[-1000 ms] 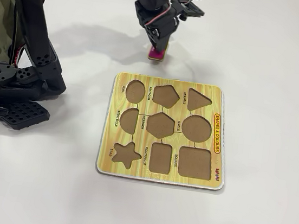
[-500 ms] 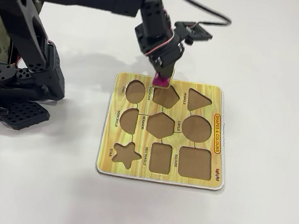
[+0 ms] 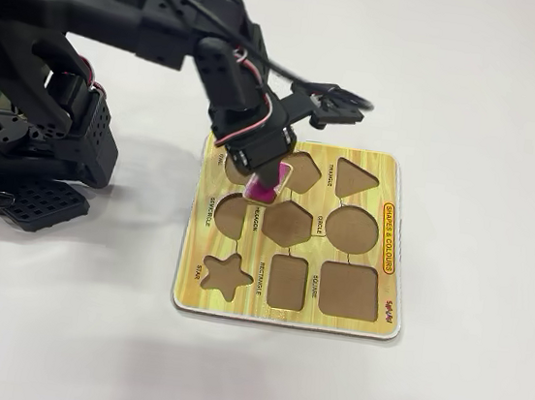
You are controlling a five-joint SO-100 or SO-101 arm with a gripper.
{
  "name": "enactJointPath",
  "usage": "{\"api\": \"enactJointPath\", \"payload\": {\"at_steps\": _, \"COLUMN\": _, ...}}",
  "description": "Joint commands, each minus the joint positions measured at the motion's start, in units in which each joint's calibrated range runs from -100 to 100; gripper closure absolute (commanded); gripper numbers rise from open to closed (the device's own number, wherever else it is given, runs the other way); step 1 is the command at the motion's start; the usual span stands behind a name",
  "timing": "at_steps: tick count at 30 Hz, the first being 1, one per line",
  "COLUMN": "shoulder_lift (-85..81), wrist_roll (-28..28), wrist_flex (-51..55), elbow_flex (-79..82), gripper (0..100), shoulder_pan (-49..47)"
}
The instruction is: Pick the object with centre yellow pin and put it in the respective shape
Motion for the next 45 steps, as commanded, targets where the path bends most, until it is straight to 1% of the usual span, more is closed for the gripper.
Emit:
{"api": "enactJointPath", "payload": {"at_steps": 1, "shoulder_lift": -4.21, "wrist_roll": 4.0, "wrist_flex": 0.35, "elbow_flex": -0.09, "gripper": 98, "shoulder_pan": 5.05}}
{"api": "enactJointPath", "payload": {"at_steps": 5, "shoulder_lift": -5.22, "wrist_roll": 6.66, "wrist_flex": 1.82, "elbow_flex": -0.09, "gripper": 99, "shoulder_pan": 10.03}}
{"api": "enactJointPath", "payload": {"at_steps": 11, "shoulder_lift": -5.3, "wrist_roll": 13.25, "wrist_flex": 1.13, "elbow_flex": -0.54, "gripper": 99, "shoulder_pan": 14.92}}
{"api": "enactJointPath", "payload": {"at_steps": 22, "shoulder_lift": -4.46, "wrist_roll": 19.9, "wrist_flex": 1.04, "elbow_flex": -1.08, "gripper": 98, "shoulder_pan": 25.56}}
{"api": "enactJointPath", "payload": {"at_steps": 26, "shoulder_lift": -3.71, "wrist_roll": 20.89, "wrist_flex": 0.96, "elbow_flex": -2.07, "gripper": 98, "shoulder_pan": 27.03}}
{"api": "enactJointPath", "payload": {"at_steps": 32, "shoulder_lift": 5.07, "wrist_roll": 21.26, "wrist_flex": 1.04, "elbow_flex": -9.44, "gripper": 99, "shoulder_pan": 27.42}}
{"api": "enactJointPath", "payload": {"at_steps": 37, "shoulder_lift": 9.43, "wrist_roll": 21.36, "wrist_flex": 1.22, "elbow_flex": -14.21, "gripper": 99, "shoulder_pan": 30.93}}
{"api": "enactJointPath", "payload": {"at_steps": 41, "shoulder_lift": 11.52, "wrist_roll": 24.34, "wrist_flex": 1.48, "elbow_flex": -17.9, "gripper": 99, "shoulder_pan": 33.86}}
{"api": "enactJointPath", "payload": {"at_steps": 45, "shoulder_lift": 14.36, "wrist_roll": 24.92, "wrist_flex": 1.13, "elbow_flex": -20.86, "gripper": 99, "shoulder_pan": 35.42}}
